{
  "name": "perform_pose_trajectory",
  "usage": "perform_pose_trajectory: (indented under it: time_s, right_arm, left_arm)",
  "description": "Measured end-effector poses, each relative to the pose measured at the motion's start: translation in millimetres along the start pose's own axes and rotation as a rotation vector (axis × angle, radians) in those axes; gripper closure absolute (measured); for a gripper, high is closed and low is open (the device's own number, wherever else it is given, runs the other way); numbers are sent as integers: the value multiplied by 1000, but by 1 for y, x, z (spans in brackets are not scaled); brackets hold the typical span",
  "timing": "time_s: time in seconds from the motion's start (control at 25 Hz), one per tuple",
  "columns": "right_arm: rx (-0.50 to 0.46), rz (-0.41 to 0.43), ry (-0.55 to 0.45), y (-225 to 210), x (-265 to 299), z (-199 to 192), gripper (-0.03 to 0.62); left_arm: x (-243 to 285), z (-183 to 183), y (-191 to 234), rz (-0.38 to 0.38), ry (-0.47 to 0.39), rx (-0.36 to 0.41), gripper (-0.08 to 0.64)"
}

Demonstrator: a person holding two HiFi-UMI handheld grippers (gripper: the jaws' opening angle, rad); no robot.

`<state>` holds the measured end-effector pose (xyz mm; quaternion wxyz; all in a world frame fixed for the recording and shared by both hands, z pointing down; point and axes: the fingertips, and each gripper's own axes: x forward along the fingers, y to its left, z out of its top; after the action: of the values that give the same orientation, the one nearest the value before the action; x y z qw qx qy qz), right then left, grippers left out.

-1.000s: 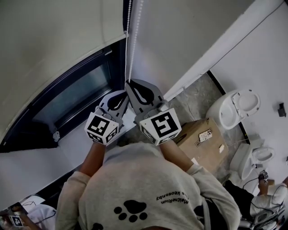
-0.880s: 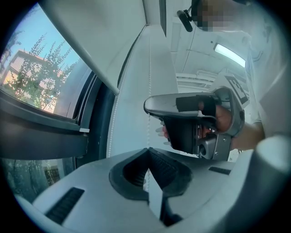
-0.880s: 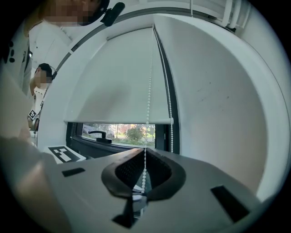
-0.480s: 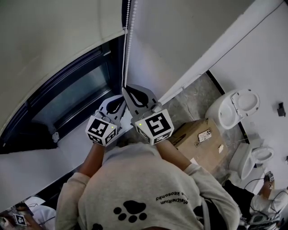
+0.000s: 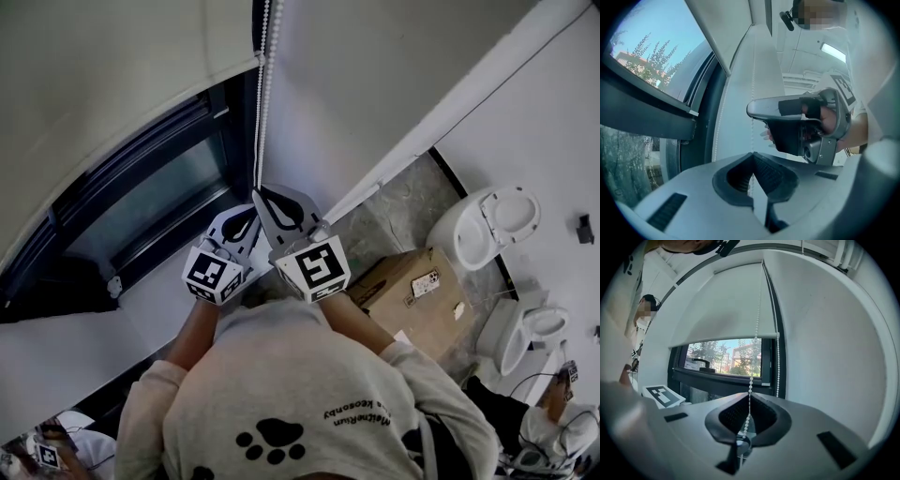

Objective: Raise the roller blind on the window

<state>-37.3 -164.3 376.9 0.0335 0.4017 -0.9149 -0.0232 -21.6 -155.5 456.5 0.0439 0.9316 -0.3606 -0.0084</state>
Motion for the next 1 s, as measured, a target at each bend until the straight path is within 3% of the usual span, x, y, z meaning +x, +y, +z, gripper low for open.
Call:
perform_pose_trajectory:
  time_s: [0.36,0.6,0.68,0.8,1.0]
  right_arm:
    - [14,10,9,2,-2,-28,580]
    - [12,8,0,-2,-1,-23,580]
    - [14,8,0,-3,-1,-23,580]
    - [16,10,1,-3,-3,-23,580]
    - [21,14,0,-1,-3,-23,580]
  left_arm:
    - [-1,-26,-2,4,23,-45,552]
    - [-8,-31,-6,3,85,-12,544]
    - [-16,-31,-6,9,80,-73,441]
    - [-29,-13,-6,20,41,-136,431]
    - [-38,52,-2,-10,-24,-128,433]
